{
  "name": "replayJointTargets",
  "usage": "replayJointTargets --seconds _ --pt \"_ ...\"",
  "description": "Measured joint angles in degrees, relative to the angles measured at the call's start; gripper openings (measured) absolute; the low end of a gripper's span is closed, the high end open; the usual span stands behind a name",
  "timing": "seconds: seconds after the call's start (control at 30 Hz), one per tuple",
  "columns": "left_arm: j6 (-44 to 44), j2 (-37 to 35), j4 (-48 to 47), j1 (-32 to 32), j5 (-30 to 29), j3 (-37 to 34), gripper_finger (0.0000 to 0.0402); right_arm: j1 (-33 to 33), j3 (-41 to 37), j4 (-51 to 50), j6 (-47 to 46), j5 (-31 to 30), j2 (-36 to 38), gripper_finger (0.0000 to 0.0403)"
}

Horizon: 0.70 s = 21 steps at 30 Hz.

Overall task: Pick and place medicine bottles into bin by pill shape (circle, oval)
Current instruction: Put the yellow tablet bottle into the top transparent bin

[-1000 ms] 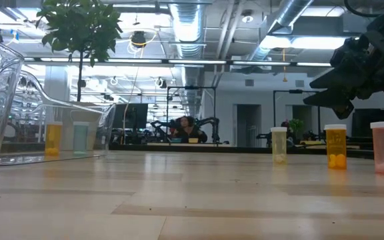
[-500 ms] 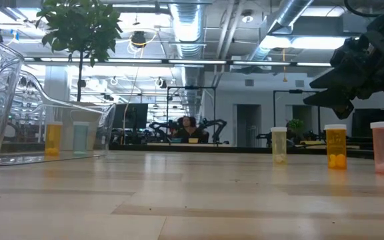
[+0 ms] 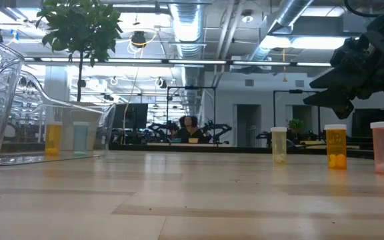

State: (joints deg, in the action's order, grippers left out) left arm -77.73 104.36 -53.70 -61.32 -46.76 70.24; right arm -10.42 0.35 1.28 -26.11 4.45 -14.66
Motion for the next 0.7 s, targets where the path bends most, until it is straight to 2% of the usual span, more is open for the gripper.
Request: replayJointTargets --seconds 0.37,0.6,0.7 --pt "-2.9 -0.1 -9.4 0.0 -1.1 8.1 0.0195 0.0 0.0 0.0 0.0 0.0 0.0 0.0225" --pt "-4.1 -0.1 -19.7 1.3 0.7 16.2 0.0195 0.0 0.0 0.0 0.1 0.0 0.0 0.0225" --pt "-2.8 -0.2 -22.5 2.9 -2.3 19.7 0.0195 0.0 0.0 0.0 0.1 0.0 0.0 0.0225"
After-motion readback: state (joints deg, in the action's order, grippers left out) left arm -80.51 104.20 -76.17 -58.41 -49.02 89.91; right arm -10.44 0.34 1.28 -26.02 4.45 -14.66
